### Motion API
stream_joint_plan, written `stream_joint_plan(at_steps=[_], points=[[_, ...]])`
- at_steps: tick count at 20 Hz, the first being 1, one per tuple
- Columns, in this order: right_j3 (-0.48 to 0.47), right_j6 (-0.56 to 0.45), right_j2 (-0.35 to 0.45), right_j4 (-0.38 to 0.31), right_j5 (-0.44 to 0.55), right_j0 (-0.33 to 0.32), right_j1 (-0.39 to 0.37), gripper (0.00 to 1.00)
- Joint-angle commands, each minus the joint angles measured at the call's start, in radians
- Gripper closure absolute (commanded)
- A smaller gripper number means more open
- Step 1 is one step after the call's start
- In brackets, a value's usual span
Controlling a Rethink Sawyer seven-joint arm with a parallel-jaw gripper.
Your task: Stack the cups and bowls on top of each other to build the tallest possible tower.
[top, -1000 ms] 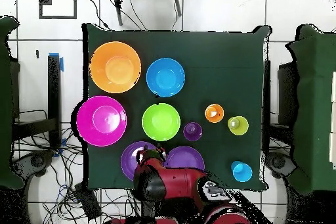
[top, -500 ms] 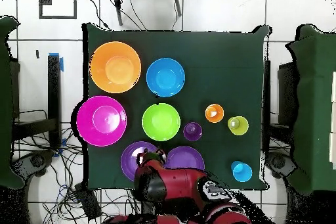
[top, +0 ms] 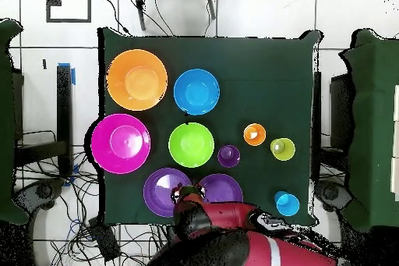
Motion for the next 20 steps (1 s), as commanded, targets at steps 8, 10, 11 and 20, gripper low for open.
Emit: stream_joint_plan(at_steps=[8, 10, 11, 20], points=[[-0.111, 0.087, 0.112, -0.062, 0.057, -0.016, 0.064, 0.0], [-0.116, 0.094, 0.099, -0.057, 0.041, -0.002, 0.072, 0.0], [-0.12, 0.097, 0.082, -0.051, 0.031, 0.017, 0.072, 0.0], [-0.157, 0.129, -0.048, 0.003, -0.034, 0.181, 0.07, 0.0]])
